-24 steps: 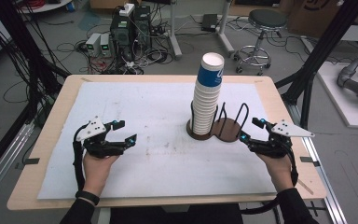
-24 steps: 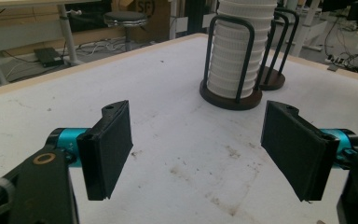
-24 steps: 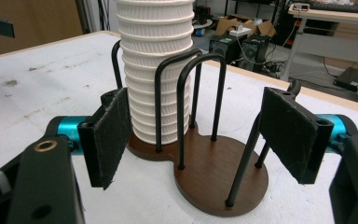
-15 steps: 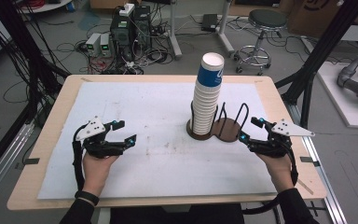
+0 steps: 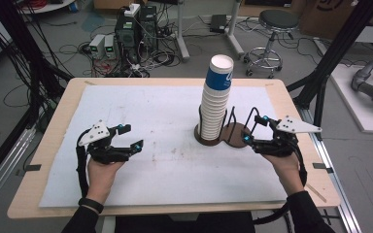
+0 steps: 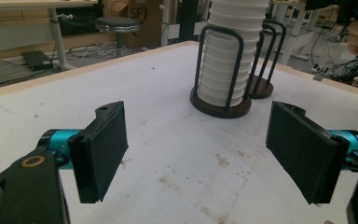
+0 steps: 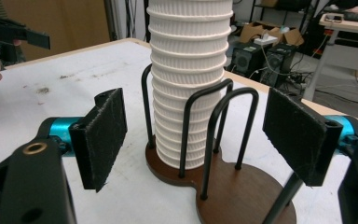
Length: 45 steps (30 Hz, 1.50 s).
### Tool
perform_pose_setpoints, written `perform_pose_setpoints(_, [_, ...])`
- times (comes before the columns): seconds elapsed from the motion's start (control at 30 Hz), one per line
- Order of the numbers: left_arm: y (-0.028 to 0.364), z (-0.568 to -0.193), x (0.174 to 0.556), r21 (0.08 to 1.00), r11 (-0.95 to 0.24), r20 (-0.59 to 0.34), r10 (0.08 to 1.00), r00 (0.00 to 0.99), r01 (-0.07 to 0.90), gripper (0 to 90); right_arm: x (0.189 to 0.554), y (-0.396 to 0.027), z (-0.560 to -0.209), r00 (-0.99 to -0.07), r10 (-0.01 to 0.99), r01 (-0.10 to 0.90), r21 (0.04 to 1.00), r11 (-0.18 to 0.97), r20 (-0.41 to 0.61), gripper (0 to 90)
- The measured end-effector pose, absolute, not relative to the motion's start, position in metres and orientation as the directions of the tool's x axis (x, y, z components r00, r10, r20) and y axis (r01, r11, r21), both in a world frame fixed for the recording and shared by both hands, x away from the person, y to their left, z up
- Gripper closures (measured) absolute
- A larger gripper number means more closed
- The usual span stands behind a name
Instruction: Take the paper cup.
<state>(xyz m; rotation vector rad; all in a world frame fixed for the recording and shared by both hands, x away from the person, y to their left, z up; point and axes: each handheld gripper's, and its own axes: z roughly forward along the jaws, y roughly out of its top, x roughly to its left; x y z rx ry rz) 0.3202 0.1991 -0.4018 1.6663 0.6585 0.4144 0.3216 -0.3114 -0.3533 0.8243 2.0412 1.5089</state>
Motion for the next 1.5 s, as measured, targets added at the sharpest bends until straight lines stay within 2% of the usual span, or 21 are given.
perform_pose_setpoints(0.33, [0.198,-0.403,0.320,0.975,-0.093,-0.106,0.609,0.786,0.204,17.4,0.347,-0.292,-0.339,-0.737,0.676,0.178,0.961,0.213,-0.013,16.7])
perform_pose_setpoints(1.03, [0.200,-0.403,0.319,0.975,-0.064,-0.135,0.586,0.799,0.211,14.9,0.397,-0.253,-0.320,-0.760,0.648,0.156,0.956,0.249,-0.045,15.5])
perform_pose_setpoints(1.5, [0.199,-0.404,0.319,0.975,-0.067,-0.137,0.575,0.807,0.213,14.9,0.412,-0.237,-0.319,-0.768,0.640,0.181,0.952,0.245,-0.018,14.1])
